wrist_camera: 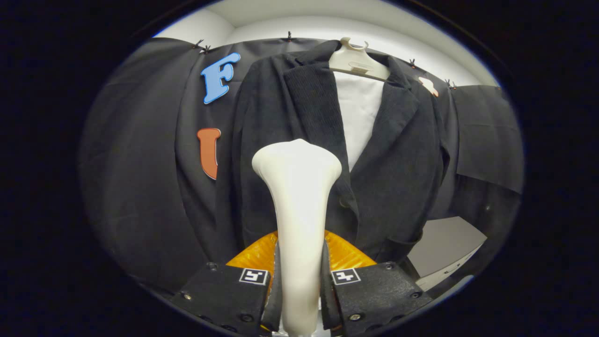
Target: Iron the clothes twice with a garment steamer, once on the left side and once on the right side.
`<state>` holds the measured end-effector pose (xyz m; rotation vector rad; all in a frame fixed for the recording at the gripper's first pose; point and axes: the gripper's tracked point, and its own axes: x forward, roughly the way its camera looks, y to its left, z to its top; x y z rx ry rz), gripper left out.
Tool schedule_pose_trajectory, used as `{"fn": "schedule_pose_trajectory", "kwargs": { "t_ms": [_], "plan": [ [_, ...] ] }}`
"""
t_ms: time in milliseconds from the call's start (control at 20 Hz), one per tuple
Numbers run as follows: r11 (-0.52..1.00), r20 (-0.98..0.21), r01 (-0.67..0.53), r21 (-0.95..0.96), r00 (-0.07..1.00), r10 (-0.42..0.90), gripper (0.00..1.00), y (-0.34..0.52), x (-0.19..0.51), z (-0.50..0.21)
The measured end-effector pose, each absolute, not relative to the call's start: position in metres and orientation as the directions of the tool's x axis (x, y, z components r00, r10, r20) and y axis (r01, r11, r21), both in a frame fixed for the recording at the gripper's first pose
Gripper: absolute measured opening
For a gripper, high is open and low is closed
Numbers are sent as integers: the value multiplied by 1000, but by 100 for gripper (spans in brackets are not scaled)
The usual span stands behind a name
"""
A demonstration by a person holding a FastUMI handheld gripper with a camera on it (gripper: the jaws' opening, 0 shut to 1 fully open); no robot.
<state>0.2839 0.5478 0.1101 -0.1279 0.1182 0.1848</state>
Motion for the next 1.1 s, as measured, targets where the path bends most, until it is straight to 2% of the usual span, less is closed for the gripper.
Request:
{"fn": "schedule_pose_trajectory", "kwargs": {
  "t_ms": [1100],
  "plan": [
    [968,-331,-235,-83,923,196,36,538,279,-59]
  ]
}}
